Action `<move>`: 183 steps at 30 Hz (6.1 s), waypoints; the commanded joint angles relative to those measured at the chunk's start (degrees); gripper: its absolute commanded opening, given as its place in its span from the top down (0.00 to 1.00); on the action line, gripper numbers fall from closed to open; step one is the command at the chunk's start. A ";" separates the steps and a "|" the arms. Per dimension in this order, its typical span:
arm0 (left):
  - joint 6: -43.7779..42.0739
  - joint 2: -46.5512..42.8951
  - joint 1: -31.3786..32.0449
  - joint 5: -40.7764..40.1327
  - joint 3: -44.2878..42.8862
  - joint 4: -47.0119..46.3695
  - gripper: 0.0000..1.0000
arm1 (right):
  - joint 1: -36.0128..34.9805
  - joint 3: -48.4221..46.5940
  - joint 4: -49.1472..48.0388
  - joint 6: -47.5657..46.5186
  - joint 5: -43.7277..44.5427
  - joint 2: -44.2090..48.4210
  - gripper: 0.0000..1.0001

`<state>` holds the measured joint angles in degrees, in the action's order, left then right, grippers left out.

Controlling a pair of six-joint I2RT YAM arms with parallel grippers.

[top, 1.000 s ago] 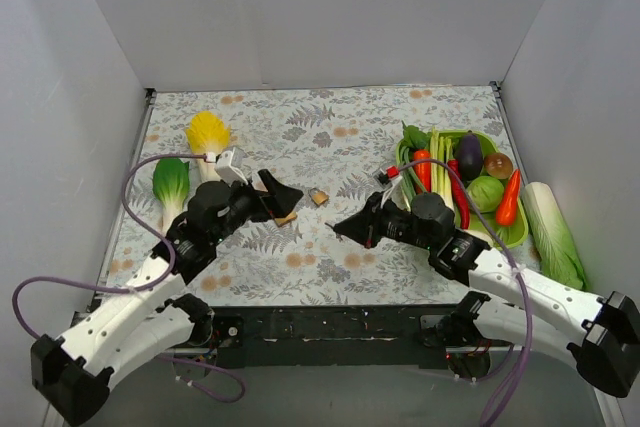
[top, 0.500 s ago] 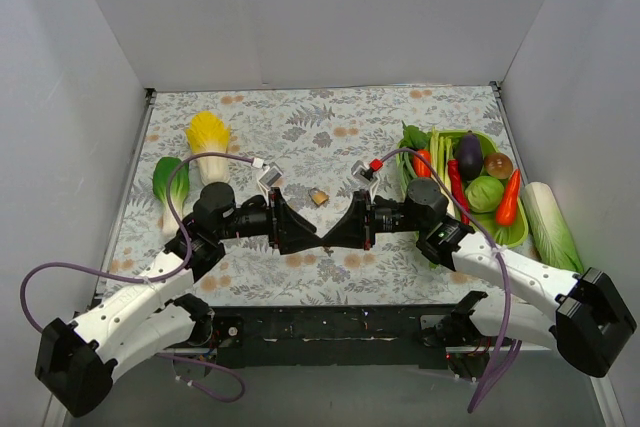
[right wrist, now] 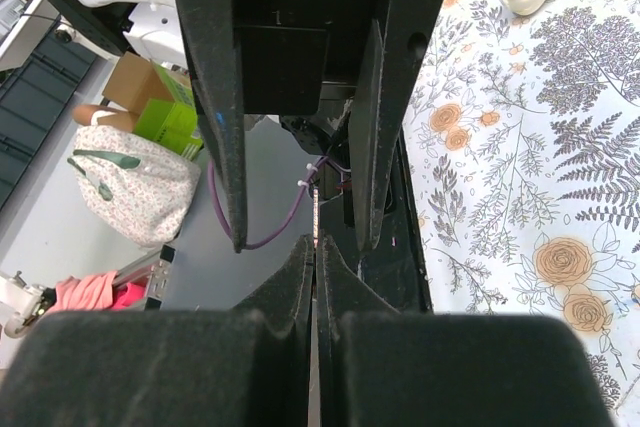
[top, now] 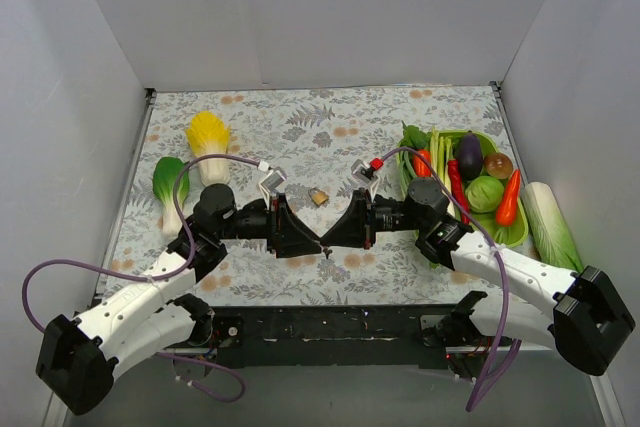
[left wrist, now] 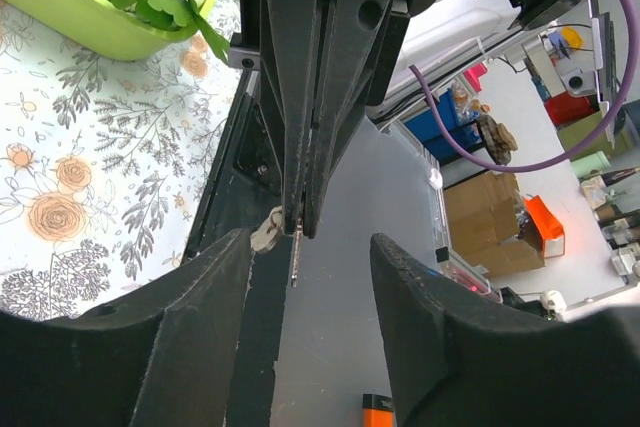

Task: Unlock with the key
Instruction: Adjust the key.

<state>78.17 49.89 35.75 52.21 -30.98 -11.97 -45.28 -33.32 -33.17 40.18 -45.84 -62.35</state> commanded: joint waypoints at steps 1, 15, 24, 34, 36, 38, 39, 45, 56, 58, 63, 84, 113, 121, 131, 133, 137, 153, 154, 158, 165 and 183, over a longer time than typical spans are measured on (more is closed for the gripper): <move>-0.04 -1.55 -0.24 1.15 1.01 -0.69 0.49 | 0.72 -2.01 -3.22 -0.11 -0.48 0.12 0.99; 2.07 -1.99 -0.24 -2.63 3.03 -4.47 0.73 | 0.72 -2.36 -2.60 -0.46 -0.91 -0.76 0.99; 3.39 -1.29 -0.15 -2.64 4.00 -7.19 0.94 | 0.72 -2.36 -1.64 -1.51 -1.18 -1.37 0.99; 4.62 -2.52 -0.24 -7.44 4.62 -3.53 1.00 | 0.72 -2.71 3.53 -4.75 1.54 -0.23 0.99; 4.71 -1.64 -0.24 -9.92 3.04 0.35 1.00 | 0.72 -4.72 8.35 -9.84 3.38 0.64 0.84; 5.58 -1.02 -0.24 -13.51 1.81 6.23 1.00 | 0.54 -6.57 17.23 -15.89 7.33 1.87 0.56; 7.07 -0.59 -0.15 -14.14 0.76 7.91 1.00 | 0.45 -7.97 19.70 -17.67 8.83 2.31 0.47; 14.62 1.70 -0.33 -20.82 -4.25 25.74 1.00 | -5.59 -11.15 32.89 -31.45 24.19 4.95 0.23; 29.39 0.12 -1.47 -19.16 -1.81 32.54 1.00 | -25.20 -7.90 30.09 -40.01 58.04 3.20 0.34; 31.24 -0.14 -1.56 -17.67 -0.93 31.31 1.00 | -28.70 -8.07 29.13 -42.73 63.04 1.28 0.35; 33.80 -0.32 -1.82 -16.96 0.22 32.09 1.00 | -34.69 -8.87 26.93 -47.65 71.14 -3.13 0.38; 33.19 -0.49 -1.82 -17.93 -2.86 39.65 1.00 | -43.14 -9.75 18.49 -56.00 87.24 -13.94 0.47; 29.85 -2.07 -1.82 -19.67 -3.73 36.75 0.30 | -42.62 -9.13 15.58 -52.41 88.30 -15.88 0.99; 23.16 -9.10 -2.43 -36.20 -4.71 42.64 0.02 | -32.70 -5.19 21.04 -41.43 61.70 -5.08 0.99; 19.14 -8.06 -2.61 -49.65 -4.87 46.50 0.02 | -18.10 -2.89 21.93 -29.74 29.78 -0.41 0.99; 16.94 -6.91 -2.53 -48.26 -5.40 44.58 0.03 | -15.38 -2.19 18.69 -27.45 23.37 -0.84 0.99; 11.40 -11.47 -2.52 -46.23 -4.79 36.60 0.02 | -9.85 -0.17 11.82 -21.65 11.43 -1.81 0.99; -0.39 -8.41 -2.44 -4.31 -2.50 15.22 0.30 | -5.00 -0.60 -0.93 -7.41 -12.68 -7.17 0.99; -0.56 -7.97 -2.44 -3.43 -2.59 15.13 0.37 | -5.00 -0.52 -2.33 -6.79 -12.86 -7.35 0.99; -1.00 -6.65 -2.35 -1.41 -2.33 15.04 0.40 | -4.91 -0.34 -5.23 -4.59 -13.04 -8.23 0.99; 0.05 -8.32 -1.73 1.05 -0.40 13.55 0.35 | -4.47 -0.08 -12.44 0.15 -14.27 -11.04 0.99; 0.23 -5.24 -0.42 1.58 -0.74 13.11 0.49 | -4.47 -0.43 -18.25 3.23 -14.98 -14.73 0.99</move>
<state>79.24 44.42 34.74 52.38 -31.38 1.69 -49.93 -32.10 -48.03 43.35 -59.92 -76.66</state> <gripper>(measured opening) 0.510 0.044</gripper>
